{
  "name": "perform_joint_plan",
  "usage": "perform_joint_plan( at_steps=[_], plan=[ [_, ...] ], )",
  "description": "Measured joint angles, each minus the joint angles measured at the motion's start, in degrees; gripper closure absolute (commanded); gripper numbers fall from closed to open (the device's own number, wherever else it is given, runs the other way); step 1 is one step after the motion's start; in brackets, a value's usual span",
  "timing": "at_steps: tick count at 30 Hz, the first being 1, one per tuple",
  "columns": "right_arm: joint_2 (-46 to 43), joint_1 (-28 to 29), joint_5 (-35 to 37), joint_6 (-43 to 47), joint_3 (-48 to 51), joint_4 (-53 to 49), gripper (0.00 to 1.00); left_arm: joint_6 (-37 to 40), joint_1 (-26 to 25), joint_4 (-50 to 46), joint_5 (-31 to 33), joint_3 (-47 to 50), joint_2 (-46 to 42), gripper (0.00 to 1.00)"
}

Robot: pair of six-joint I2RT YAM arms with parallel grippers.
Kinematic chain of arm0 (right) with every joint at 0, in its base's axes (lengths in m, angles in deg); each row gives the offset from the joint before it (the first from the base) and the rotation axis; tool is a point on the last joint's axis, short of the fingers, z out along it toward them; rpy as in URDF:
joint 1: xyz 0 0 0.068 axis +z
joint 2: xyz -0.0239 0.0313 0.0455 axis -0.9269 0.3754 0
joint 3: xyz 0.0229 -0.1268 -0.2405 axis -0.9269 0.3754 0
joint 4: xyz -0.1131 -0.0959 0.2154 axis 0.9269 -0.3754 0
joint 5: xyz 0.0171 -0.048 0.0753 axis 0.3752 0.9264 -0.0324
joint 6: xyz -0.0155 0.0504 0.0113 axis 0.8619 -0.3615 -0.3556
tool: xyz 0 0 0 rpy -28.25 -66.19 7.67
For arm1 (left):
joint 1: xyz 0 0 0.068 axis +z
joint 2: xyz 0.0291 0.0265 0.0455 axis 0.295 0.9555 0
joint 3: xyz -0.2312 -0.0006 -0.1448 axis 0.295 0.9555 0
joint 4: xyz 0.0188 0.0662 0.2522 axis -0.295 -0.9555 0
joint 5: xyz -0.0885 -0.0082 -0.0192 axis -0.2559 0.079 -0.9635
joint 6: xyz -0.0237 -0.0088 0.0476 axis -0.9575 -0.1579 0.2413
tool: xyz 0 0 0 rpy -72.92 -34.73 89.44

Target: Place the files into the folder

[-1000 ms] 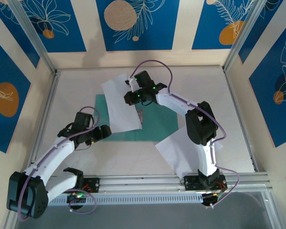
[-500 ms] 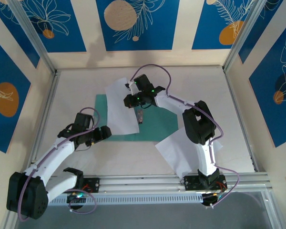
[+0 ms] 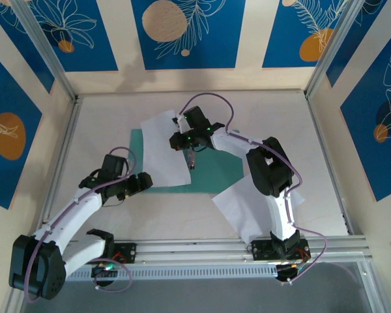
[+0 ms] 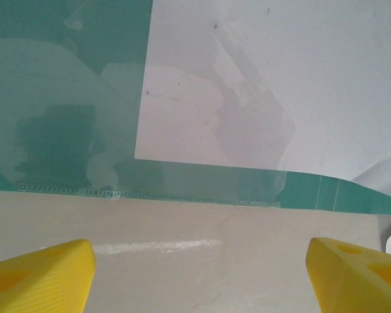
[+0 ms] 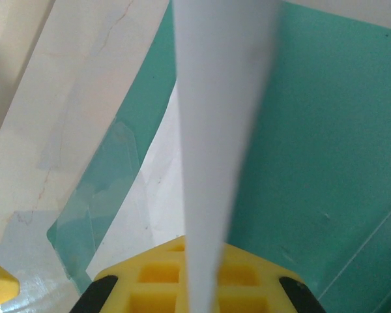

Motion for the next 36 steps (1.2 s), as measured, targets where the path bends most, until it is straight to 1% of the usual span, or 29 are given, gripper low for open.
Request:
perform_joint_plan(
  at_steps=[18, 36],
  plan=[
    [2.67, -0.02, -1.73, -3.23, 1.20, 5.97, 1.00, 0.00, 0.00, -0.20, 0.00, 0.00, 0.00, 0.16],
    [4.59, -0.07, -5.42, -9.25, 2.91, 12.52, 1.00, 0.00, 0.00, -0.20, 0.00, 0.00, 0.20, 0.16]
  ],
)
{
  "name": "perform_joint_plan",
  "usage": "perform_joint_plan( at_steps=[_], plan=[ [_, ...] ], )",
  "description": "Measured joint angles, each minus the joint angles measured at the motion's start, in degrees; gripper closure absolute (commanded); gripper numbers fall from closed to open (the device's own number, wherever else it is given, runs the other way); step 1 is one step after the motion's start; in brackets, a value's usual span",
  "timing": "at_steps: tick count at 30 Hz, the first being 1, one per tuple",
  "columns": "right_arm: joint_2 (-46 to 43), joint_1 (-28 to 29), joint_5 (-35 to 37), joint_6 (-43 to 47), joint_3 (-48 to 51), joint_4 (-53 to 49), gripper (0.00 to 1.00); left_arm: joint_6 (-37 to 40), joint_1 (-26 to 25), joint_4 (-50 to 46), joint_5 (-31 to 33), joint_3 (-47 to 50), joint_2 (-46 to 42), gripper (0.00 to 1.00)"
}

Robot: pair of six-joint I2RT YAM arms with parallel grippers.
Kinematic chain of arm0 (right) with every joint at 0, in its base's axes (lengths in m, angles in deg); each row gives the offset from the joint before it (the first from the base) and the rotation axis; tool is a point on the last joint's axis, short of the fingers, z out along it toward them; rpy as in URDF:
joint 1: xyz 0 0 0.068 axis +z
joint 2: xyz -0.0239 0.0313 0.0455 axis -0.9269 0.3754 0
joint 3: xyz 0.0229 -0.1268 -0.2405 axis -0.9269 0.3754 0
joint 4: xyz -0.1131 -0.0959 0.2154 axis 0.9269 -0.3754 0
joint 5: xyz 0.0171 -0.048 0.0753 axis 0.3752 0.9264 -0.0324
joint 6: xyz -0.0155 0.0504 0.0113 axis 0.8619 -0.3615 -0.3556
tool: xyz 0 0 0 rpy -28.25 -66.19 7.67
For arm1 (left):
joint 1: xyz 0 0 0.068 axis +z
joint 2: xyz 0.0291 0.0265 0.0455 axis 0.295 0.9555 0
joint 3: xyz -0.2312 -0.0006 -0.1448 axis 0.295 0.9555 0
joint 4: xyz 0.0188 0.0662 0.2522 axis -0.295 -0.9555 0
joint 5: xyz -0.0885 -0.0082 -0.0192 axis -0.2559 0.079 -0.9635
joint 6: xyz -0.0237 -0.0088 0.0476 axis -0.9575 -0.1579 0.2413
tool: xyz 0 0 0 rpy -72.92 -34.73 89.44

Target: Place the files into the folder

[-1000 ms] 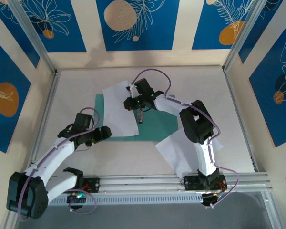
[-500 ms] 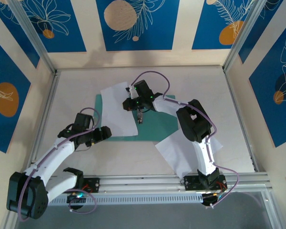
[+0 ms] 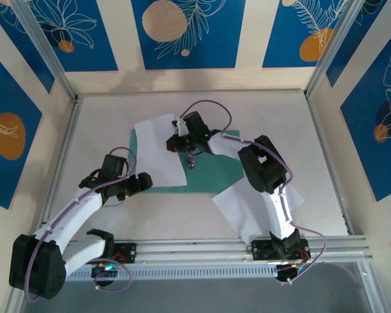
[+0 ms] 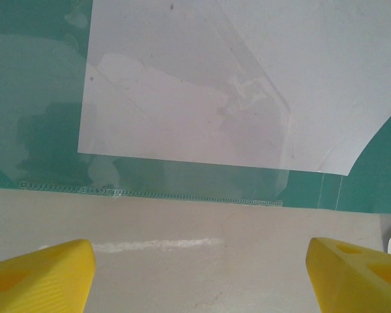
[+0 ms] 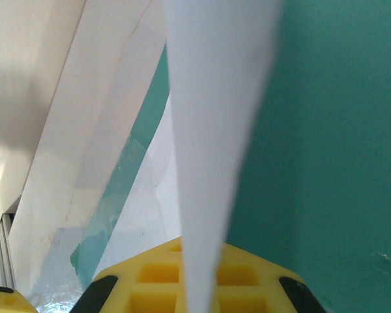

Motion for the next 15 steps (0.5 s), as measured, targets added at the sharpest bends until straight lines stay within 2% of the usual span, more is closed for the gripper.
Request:
perform_joint_plan(
  at_steps=[15],
  plan=[
    [1.01, 0.00, -1.53, -6.82, 2.10, 4.96, 1.00, -0.02, 0.00, 0.00, 0.00, 0.00, 0.68, 0.16]
  ],
)
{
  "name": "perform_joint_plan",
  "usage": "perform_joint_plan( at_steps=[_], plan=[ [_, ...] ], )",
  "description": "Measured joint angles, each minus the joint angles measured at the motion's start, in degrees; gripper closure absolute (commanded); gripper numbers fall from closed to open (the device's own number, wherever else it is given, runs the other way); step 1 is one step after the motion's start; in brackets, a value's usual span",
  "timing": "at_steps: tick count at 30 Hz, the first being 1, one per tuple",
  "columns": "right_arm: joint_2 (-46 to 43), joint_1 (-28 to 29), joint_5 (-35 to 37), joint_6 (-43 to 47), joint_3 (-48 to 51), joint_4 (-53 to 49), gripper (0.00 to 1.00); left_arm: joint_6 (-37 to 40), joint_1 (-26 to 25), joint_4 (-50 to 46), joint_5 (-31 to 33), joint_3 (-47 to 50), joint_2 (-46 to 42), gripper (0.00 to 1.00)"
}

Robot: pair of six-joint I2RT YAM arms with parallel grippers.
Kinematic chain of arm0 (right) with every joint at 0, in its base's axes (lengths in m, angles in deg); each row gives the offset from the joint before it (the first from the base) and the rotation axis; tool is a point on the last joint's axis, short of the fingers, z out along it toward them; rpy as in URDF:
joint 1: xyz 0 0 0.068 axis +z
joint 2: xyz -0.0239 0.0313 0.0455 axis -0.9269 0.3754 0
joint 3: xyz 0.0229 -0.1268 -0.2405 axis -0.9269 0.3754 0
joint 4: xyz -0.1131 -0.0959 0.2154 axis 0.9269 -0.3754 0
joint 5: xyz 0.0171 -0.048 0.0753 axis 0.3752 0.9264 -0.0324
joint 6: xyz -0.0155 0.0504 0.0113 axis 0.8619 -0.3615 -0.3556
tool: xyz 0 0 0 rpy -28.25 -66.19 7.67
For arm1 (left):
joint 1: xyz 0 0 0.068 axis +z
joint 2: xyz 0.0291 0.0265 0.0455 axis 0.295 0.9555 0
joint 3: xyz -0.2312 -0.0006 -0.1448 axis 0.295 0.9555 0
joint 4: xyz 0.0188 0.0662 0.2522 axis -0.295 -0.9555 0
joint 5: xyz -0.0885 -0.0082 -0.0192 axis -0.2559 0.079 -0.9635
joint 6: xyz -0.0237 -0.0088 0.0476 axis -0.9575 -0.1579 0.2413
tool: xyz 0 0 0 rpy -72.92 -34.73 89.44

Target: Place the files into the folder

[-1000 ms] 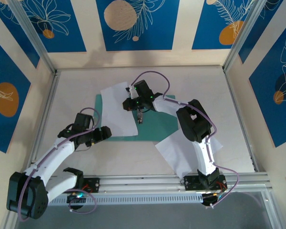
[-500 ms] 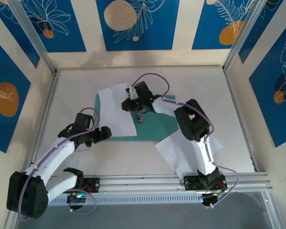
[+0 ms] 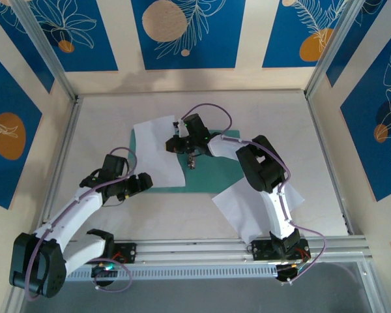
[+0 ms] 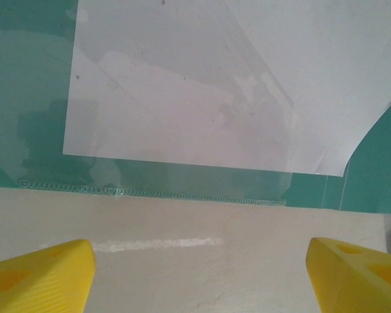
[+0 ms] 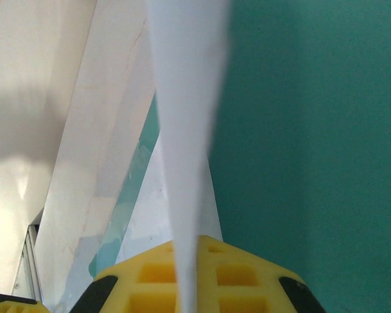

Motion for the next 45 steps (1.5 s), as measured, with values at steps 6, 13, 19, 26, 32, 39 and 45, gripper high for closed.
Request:
perform_joint_plan(
  at_steps=[6, 13, 19, 26, 32, 39, 45],
  plan=[
    [0.00, 0.00, 0.20, -3.02, 1.36, 1.73, 1.00, 0.02, 0.00, -0.02, 0.00, -0.02, 0.00, 0.16],
    [0.07, 0.07, 0.83, -5.29, 1.73, 3.32, 1.00, 0.02, 0.00, -0.04, 0.02, -0.02, 0.02, 0.16],
    [0.35, 0.07, 1.27, -6.86, 2.25, 4.63, 1.00, 0.02, 0.00, -0.39, 0.02, -0.02, 0.09, 0.16],
    [1.60, 0.07, 1.55, -7.45, 1.95, 4.48, 1.00, 0.04, 0.00, -1.11, 0.02, -0.13, 0.50, 0.16],
    [2.78, 0.04, 1.70, -7.50, 0.83, 3.78, 1.00, 0.04, 0.00, -1.29, 0.02, -0.42, 0.81, 0.16],
    [2.86, 0.00, 1.40, -8.13, 0.17, 4.24, 1.00, 0.46, 0.00, -1.46, 0.04, -0.87, 1.18, 0.16],
    [2.86, 0.02, 1.25, -8.39, 0.17, 4.42, 1.00, 1.07, 0.00, -1.51, 0.04, -1.31, 1.25, 0.16]
  ],
)
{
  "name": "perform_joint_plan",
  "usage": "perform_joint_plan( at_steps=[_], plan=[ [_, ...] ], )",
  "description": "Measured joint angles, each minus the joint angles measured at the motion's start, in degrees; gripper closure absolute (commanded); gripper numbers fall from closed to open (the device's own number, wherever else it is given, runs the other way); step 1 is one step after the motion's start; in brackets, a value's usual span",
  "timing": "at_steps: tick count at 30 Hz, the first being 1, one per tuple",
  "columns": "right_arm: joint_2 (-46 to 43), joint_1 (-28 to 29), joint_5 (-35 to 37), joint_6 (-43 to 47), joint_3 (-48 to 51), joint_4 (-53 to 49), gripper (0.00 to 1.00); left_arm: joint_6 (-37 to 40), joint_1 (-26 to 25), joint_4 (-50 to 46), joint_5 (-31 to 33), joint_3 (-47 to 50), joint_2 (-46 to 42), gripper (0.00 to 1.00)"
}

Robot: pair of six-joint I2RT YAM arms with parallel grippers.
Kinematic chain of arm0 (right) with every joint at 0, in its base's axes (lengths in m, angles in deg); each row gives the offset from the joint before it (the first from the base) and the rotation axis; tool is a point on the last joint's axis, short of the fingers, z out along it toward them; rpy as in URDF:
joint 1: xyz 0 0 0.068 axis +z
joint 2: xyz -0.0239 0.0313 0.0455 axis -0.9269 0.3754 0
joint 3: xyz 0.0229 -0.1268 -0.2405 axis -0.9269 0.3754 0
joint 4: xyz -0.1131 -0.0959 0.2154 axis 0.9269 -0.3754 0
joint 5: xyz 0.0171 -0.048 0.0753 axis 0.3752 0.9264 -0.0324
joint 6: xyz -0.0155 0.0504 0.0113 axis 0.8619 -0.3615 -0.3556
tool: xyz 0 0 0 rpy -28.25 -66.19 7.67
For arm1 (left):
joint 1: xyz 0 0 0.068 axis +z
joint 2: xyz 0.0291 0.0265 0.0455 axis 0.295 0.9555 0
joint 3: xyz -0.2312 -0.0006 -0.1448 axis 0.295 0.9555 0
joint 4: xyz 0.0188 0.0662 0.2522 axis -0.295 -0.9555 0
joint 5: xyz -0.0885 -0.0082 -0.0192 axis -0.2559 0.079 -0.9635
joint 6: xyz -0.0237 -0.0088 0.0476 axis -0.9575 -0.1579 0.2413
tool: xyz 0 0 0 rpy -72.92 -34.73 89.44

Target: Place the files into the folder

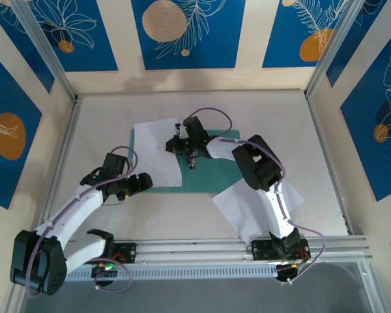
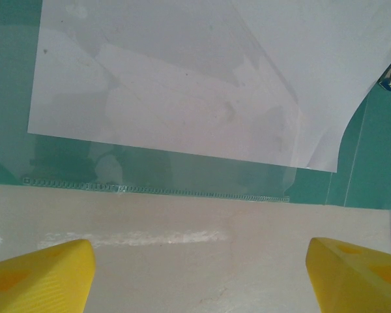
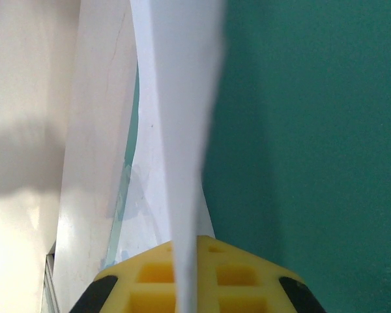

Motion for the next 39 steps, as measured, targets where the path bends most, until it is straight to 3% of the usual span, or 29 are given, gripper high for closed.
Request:
perform_joint_plan(
  at_steps=[19, 28, 39],
  plan=[
    [0.00, 0.79, 0.02, -0.13, 0.44, 0.00, 1.00, 0.09, 0.00, 0.04, 0.55, -0.04, 0.42, 0.14],
    [0.00, 0.50, 0.44, 2.12, 0.00, -3.72, 0.73, 0.44, 0.00, 0.09, 0.68, -0.04, 0.85, 0.14],
    [0.00, -2.01, 0.09, 5.16, -4.94, -9.75, 0.69, 0.44, 0.00, 0.26, 0.68, 0.07, 0.85, 0.12]
  ],
)
